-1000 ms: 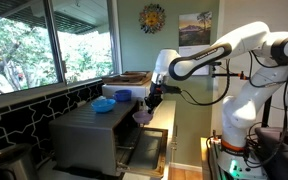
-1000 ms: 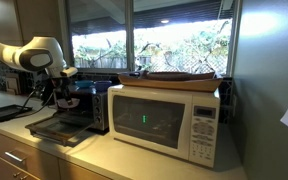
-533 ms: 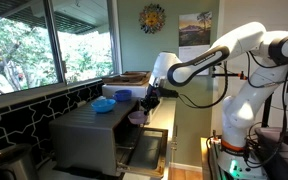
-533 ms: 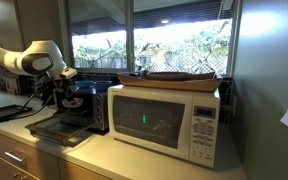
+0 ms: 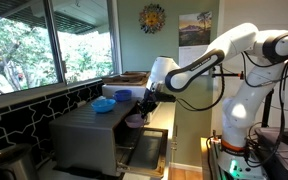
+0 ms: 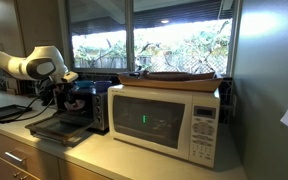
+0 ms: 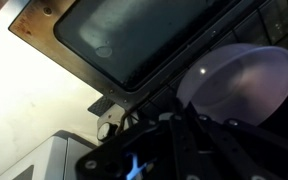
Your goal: Pull the oven wire rack, pick up the purple bowl and place it on the oven wire rack and push the wire rack inside the oven
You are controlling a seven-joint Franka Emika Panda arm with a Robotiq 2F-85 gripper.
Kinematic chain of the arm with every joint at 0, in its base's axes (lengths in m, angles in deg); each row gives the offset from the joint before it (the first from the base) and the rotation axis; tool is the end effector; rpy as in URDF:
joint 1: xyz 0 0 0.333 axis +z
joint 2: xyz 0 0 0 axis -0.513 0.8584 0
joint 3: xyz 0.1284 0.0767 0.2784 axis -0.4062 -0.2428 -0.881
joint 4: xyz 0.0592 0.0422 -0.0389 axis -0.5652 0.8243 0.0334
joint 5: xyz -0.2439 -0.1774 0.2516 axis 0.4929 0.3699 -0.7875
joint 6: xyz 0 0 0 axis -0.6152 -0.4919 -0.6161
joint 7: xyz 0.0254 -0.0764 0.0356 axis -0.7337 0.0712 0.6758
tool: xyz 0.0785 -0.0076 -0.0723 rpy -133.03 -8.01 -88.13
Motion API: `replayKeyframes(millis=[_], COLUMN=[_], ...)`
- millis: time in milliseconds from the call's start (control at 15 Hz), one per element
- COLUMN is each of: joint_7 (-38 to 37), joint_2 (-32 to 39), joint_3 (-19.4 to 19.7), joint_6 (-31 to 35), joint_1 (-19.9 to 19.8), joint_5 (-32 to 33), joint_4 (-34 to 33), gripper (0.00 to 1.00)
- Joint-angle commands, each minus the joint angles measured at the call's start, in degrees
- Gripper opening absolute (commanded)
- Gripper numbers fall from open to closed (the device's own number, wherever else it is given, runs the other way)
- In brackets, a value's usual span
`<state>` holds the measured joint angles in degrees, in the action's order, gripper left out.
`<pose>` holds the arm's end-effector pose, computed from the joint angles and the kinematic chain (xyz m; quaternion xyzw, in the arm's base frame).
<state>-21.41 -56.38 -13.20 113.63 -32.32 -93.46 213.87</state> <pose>0.4083 0.1184 0.4617 -0.9374 0.2844 -0.1837 0.0815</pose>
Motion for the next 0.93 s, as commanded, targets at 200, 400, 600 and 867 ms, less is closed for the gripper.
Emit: replayKeyframes(millis=[200, 400, 600, 867], joint_7=[-3.42, -2.83, -1.87, 3.58], joint_2=[1.74, 1.10, -0.02, -2.19], joint_3=[-0.17, 0.42, 1.07, 3.43], joint_6=[2.98, 1.45, -0.34, -8.97], joint_1=[-0.13, 0.17, 0.35, 1.83], joint_5=[2.20, 2.17, 2.34, 2.22], joint_4=[-0.06, -0.54, -1.19, -2.46], gripper=[0.30, 0.51, 0.74, 0.99])
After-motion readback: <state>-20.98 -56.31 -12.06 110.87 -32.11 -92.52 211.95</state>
